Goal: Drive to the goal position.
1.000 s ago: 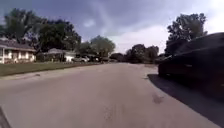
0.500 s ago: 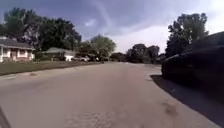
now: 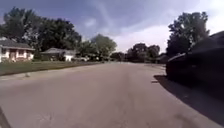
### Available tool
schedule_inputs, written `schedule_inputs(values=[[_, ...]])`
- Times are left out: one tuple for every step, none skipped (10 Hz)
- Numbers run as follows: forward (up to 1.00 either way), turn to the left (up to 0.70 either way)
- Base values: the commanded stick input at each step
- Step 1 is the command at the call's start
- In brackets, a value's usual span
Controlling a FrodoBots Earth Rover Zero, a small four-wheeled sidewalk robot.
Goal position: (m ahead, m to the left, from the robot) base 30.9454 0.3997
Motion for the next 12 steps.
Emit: schedule_inputs(values=[[0.70,0.03],[0.70,0.03],[0.70,0.03],[0.70,0.03],[0.70,0.03],[0.70,0.03],[0.70,0.03],[0.70,0.03],[0.70,0.03],[0.70,0.03],[0.70,0.03],[0.70,0.03]])
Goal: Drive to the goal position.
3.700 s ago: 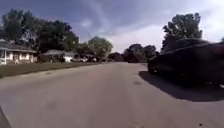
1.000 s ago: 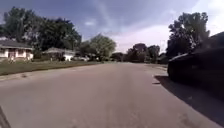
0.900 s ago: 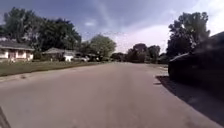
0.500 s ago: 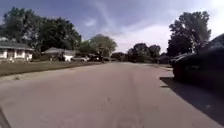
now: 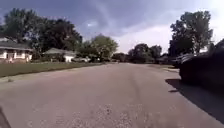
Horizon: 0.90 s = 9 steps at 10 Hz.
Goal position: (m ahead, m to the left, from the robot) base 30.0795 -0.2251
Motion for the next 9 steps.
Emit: schedule_inputs(values=[[0.70,0.03],[0.70,0.03],[0.70,0.03],[0.70,0.03],[0.70,-0.10],[0.70,-0.27],[0.70,-0.31],[0.70,-0.06],[0.70,0.03]])
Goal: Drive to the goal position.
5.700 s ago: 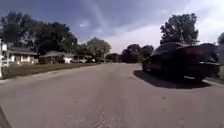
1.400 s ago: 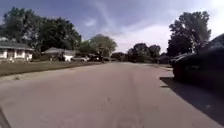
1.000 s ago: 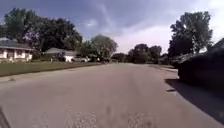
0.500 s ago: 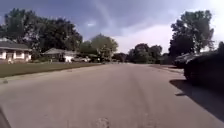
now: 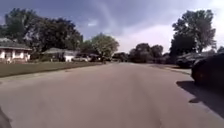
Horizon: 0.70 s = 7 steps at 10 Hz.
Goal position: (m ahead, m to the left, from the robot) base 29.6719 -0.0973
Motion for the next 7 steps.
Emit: schedule_inputs(values=[[0.70,0.03],[0.70,0.03],[0.70,0.03],[0.70,0.03],[0.70,0.03],[0.70,0.03],[0.70,0.03]])
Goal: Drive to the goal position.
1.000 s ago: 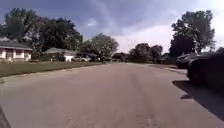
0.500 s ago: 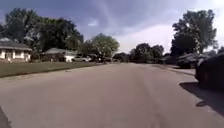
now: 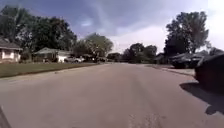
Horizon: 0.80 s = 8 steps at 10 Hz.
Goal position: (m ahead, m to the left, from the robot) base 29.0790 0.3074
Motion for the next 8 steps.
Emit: schedule_inputs(values=[[0.70,0.03],[0.70,0.03],[0.70,0.03],[0.70,0.03],[0.70,0.03],[0.70,0.03],[0.70,0.03],[0.70,0.03]])
